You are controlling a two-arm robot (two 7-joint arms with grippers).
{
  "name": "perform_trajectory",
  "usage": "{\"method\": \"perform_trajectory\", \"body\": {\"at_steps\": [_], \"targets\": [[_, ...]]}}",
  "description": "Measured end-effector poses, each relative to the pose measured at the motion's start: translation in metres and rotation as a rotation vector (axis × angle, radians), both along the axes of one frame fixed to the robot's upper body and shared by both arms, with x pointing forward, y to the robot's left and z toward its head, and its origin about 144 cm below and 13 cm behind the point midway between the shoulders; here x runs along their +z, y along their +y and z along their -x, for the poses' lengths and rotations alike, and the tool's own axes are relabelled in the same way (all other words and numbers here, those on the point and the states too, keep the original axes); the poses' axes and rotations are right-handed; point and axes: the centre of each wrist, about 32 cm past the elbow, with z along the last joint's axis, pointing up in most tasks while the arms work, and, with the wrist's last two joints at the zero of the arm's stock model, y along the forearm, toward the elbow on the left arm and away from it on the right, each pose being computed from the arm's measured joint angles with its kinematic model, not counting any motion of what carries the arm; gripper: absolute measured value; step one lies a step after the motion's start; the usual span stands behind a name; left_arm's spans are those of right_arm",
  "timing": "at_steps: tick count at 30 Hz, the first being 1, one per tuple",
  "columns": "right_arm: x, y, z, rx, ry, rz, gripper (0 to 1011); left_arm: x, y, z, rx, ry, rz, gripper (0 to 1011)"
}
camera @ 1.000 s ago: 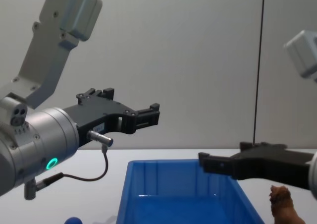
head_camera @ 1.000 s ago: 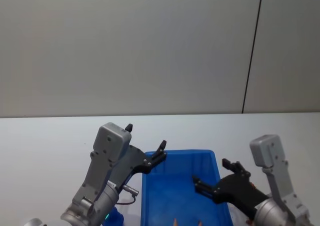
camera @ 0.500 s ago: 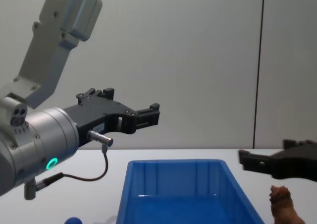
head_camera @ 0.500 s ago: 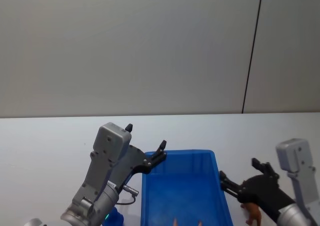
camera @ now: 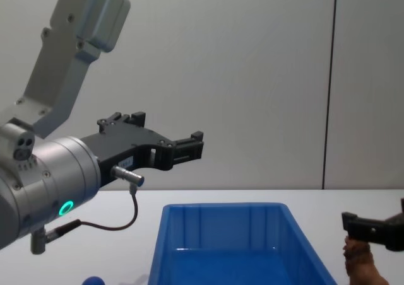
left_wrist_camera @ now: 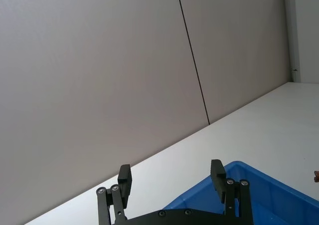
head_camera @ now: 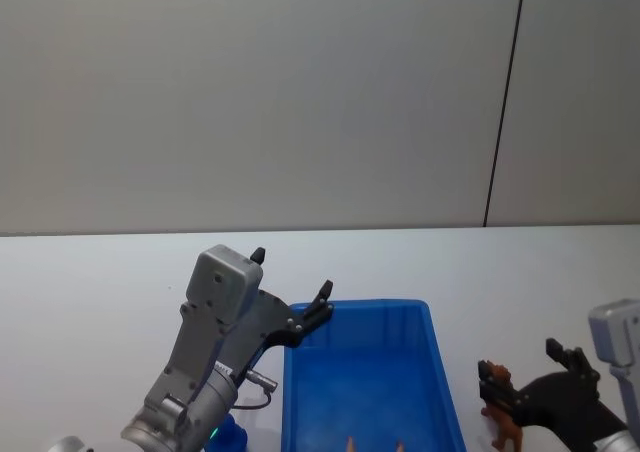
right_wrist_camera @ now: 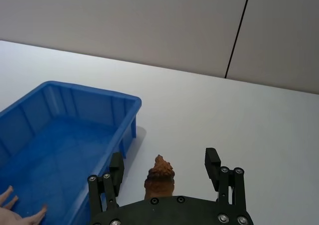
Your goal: Pick up the two dolls from the table and place them into the box.
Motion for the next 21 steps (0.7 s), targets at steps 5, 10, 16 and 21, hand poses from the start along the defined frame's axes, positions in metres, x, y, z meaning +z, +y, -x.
{"method": "perform_trajectory", "body": {"at_steps": [5,10,16,21], "targets": [[-0.004,-0.002,0.002,-0.004,0.018,0.004,1001,0.000,0.000,0.000,0.000,0.000,0.000,1001],[-0.011,-0.003,0.002,0.000,0.041,0.006,1001,0.000,0.000,0.000,0.000,0.000,0.000,1001],[-0.020,-0.001,0.001,0.004,0.076,0.010,1001,0.000,0.000,0.000,0.000,0.000,0.000,1001],[-0.029,0.001,0.000,0.006,0.108,0.012,1001,0.000,0.000,0.000,0.000,0.000,0.000,1001]]}}
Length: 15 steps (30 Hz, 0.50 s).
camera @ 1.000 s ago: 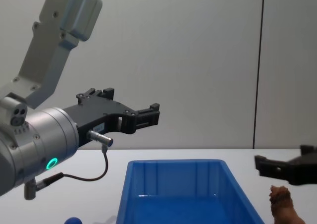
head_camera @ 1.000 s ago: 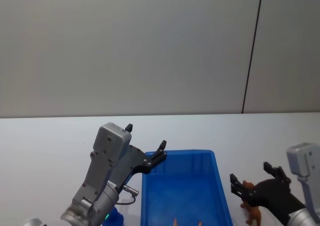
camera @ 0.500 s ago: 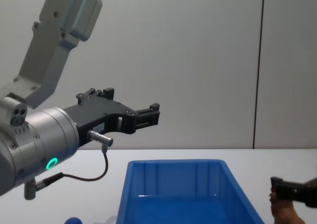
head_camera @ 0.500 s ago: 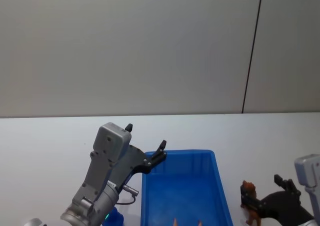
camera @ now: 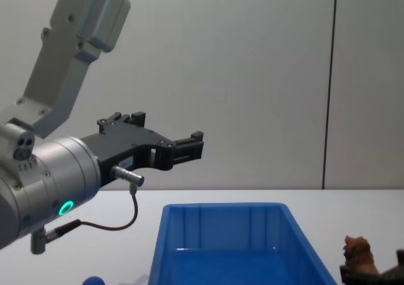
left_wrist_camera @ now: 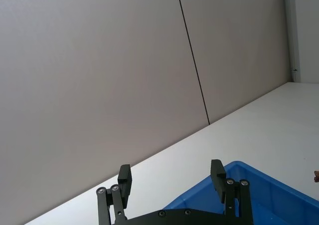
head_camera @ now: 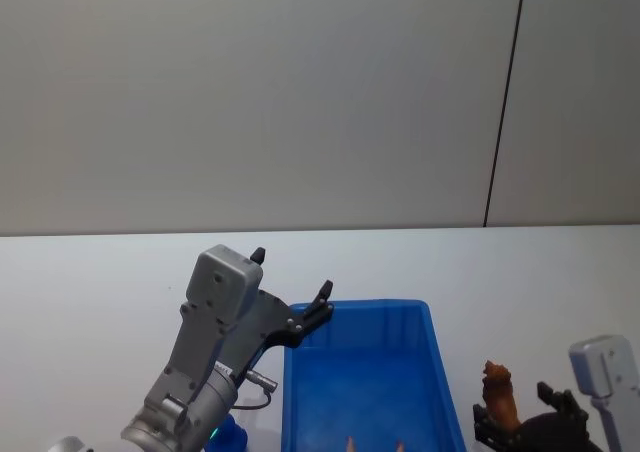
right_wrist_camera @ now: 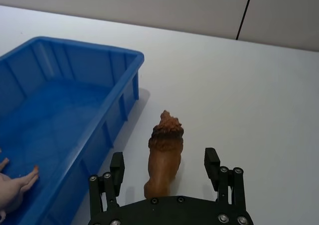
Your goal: Pick up the two dolls from the table and place them into the box.
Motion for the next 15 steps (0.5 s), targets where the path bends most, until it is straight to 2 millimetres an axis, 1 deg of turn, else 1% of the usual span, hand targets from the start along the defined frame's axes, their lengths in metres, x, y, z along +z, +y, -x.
{"method": "perform_trajectory", "body": {"at_steps": [1,2,4,5,6,8,9,12,13,15], "targets": [[-0.001,0.000,0.000,0.001,0.004,0.000,998,0.000,0.000,0.000,0.000,0.000,0.000,1001],[-0.004,0.001,0.000,0.001,0.013,0.001,964,0.000,0.000,0.000,0.000,0.000,0.000,1001],[-0.007,0.002,0.000,0.001,0.026,0.002,927,0.000,0.000,0.000,0.000,0.000,0.000,1001],[-0.008,0.002,0.000,0.001,0.030,0.002,927,0.000,0.000,0.000,0.000,0.000,0.000,1001],[-0.008,0.002,0.000,0.001,0.033,0.002,880,0.000,0.000,0.000,0.000,0.000,0.000,1001],[-0.010,0.003,0.000,0.001,0.041,0.003,855,0.000,0.000,0.000,0.000,0.000,0.000,1001],[-0.012,0.004,0.000,0.001,0.047,0.004,794,0.000,0.000,0.000,0.000,0.000,0.000,1001],[-0.014,0.005,0.001,-0.002,0.058,0.006,729,0.000,0.000,0.000,0.000,0.000,0.000,1001],[-0.015,0.005,0.001,-0.003,0.061,0.008,663,0.000,0.000,0.000,0.000,0.000,0.000,1001],[-0.016,0.005,0.002,-0.006,0.063,0.010,644,0.000,0.000,0.000,0.000,0.000,0.000,1001]]}}
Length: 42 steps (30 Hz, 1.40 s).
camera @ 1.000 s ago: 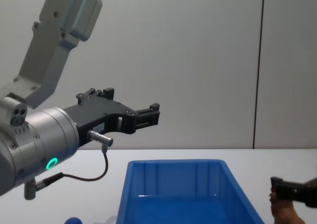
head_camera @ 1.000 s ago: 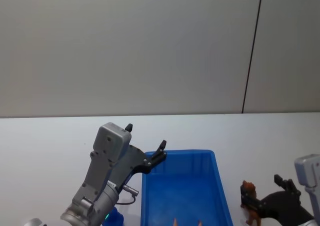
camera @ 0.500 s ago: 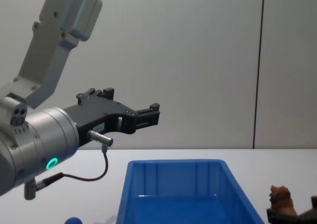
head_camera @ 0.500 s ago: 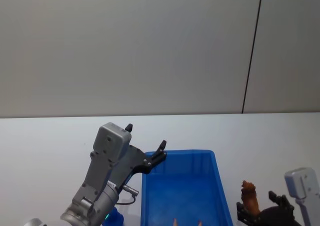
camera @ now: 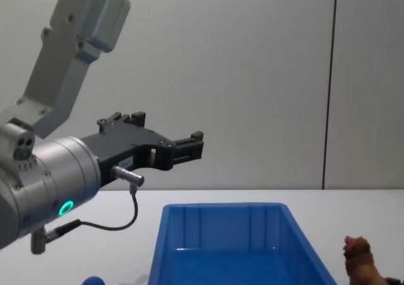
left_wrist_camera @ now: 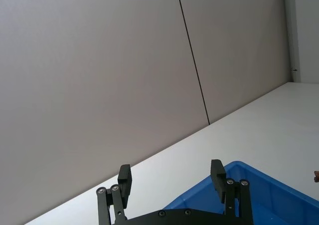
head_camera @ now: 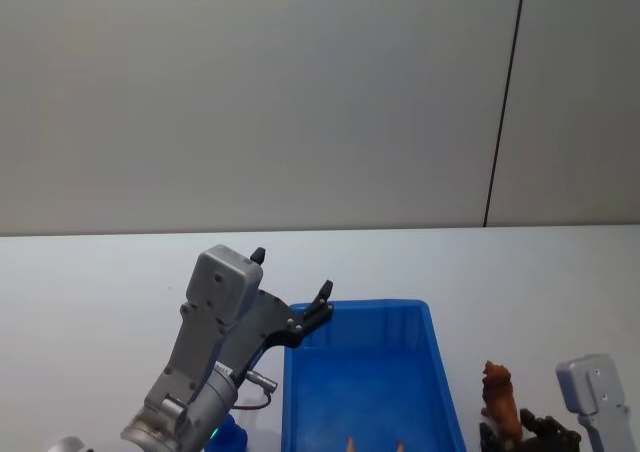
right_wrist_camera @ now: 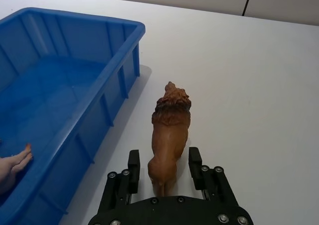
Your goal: Pick up the two dolls from the table and place them into the box.
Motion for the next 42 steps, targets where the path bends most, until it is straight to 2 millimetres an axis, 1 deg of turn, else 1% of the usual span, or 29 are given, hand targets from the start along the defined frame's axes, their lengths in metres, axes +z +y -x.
{"method": "perform_trajectory", "body": {"at_steps": [1,4,6,8,9,10,11,20,24,28,34,42], "targets": [[0.000,0.000,0.000,-0.001,0.001,0.001,589,0.000,0.000,0.000,0.000,0.000,0.000,1001],[-0.001,0.000,0.001,-0.006,0.003,0.005,503,0.000,0.000,0.000,0.000,0.000,0.000,1001],[-0.002,0.000,0.002,-0.010,0.002,0.009,425,0.000,0.000,0.000,0.000,0.000,0.000,1001],[-0.001,0.001,0.003,-0.013,-0.005,0.013,389,0.000,0.000,0.000,0.000,0.000,0.000,1001],[-0.001,0.001,0.003,-0.013,-0.005,0.013,362,0.000,0.000,0.000,0.000,0.000,0.000,1001],[0.000,0.001,0.004,-0.015,-0.012,0.016,310,0.000,0.000,0.000,0.000,0.000,0.000,1001],[0.001,0.001,0.004,-0.016,-0.018,0.018,298,0.000,0.000,0.000,0.000,0.000,0.000,1001],[0.012,0.000,0.006,-0.021,-0.095,0.036,289,0.000,0.000,0.000,0.000,0.000,0.000,1001],[0.022,0.000,0.005,-0.005,-0.160,0.036,288,0.000,0.000,0.000,0.000,0.000,0.000,1001],[0.028,0.001,0.004,0.017,-0.189,0.026,289,0.000,0.000,0.000,0.000,0.000,0.000,1001],[0.039,0.005,-0.004,0.082,-0.237,-0.007,288,0.000,0.000,0.000,0.000,0.000,0.000,1001],[0.046,0.014,-0.017,0.167,-0.250,-0.049,288,0.000,0.000,0.000,0.000,0.000,0.000,1001]]}}
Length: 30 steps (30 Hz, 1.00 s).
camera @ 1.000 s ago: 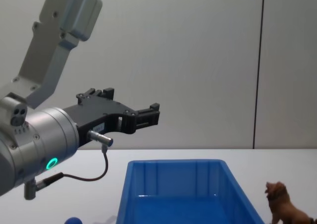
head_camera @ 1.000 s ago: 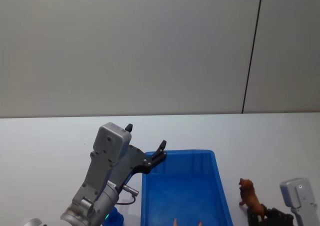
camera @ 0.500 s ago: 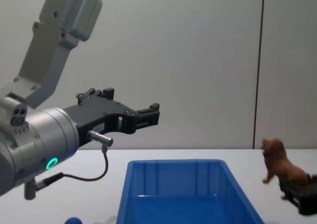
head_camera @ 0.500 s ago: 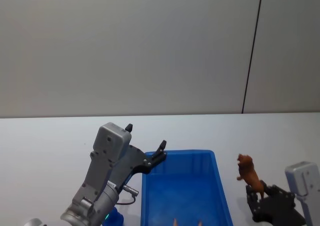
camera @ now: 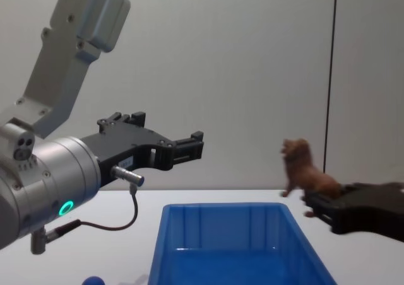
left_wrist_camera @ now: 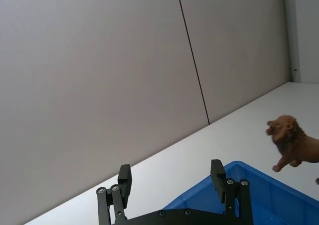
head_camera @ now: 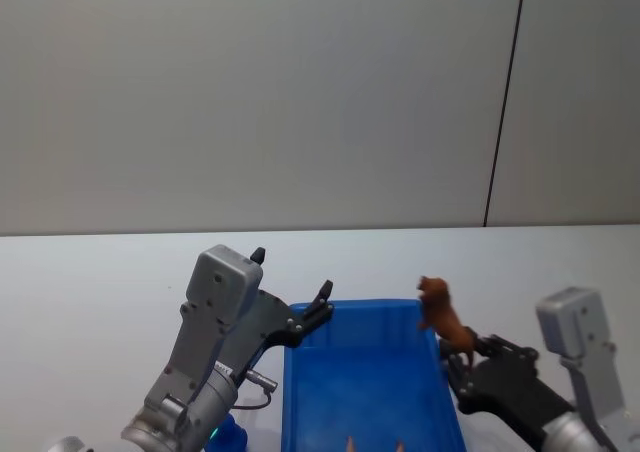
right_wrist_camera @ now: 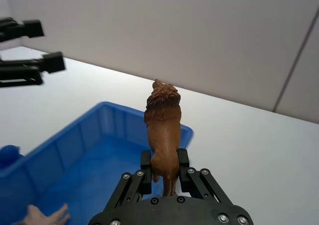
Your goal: Pick up the two dolls from the table and place them into the box.
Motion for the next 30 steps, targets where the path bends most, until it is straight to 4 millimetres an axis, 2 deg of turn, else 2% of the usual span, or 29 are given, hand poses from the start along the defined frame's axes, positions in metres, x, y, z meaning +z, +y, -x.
{"method": "perform_trajectory", "body": {"at_steps": [12,16,19,27,28,30], "targets": [[0.002,0.020,-0.029,0.122,0.039,-0.046,311,0.000,0.000,0.000,0.000,0.000,0.000,1001],[0.001,0.024,-0.035,0.138,0.055,-0.049,461,0.000,0.000,0.000,0.000,0.000,0.000,1001],[0.001,0.026,-0.038,0.140,0.064,-0.048,519,0.000,0.000,0.000,0.000,0.000,0.000,1001],[0.000,0.028,-0.042,0.124,0.062,-0.036,800,0.000,0.000,0.000,0.000,0.000,0.000,1001],[0.000,0.028,-0.042,0.120,0.058,-0.034,800,0.000,0.000,0.000,0.000,0.000,0.000,1001],[0.000,0.028,-0.042,0.105,0.047,-0.032,875,0.000,0.000,0.000,0.000,0.000,0.000,1001]]}}
